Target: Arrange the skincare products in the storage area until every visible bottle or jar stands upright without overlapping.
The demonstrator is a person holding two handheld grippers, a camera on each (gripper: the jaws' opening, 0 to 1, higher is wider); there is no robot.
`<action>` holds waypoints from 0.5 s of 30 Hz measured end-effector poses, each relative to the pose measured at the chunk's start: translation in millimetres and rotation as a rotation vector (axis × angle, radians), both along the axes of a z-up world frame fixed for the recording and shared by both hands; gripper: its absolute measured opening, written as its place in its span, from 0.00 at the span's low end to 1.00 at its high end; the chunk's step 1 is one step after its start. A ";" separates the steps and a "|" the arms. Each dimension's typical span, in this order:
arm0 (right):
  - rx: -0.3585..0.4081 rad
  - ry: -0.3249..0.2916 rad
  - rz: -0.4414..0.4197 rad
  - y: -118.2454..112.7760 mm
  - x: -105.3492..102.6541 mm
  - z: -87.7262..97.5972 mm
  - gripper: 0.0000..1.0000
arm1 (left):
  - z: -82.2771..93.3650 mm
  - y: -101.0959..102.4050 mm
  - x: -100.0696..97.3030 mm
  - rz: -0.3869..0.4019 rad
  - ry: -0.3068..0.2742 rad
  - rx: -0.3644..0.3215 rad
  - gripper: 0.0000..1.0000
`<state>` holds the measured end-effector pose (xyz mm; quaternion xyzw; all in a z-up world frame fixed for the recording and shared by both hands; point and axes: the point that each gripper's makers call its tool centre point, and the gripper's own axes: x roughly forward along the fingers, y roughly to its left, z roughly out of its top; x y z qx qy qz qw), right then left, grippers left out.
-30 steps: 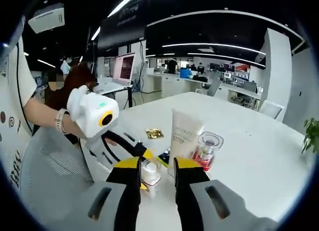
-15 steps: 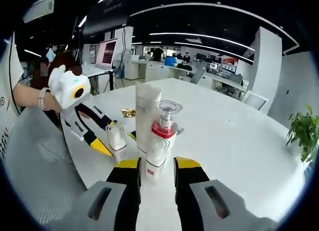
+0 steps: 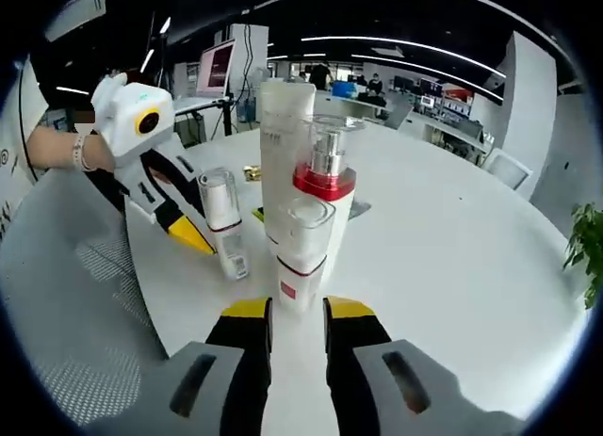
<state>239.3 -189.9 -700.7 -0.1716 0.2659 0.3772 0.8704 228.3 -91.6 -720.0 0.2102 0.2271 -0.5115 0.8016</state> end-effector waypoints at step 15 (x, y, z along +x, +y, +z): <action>-0.053 0.049 0.078 15.8 0.7 -16.4 0.19 | -8.1 -6.7 6.7 0.013 0.015 0.004 0.11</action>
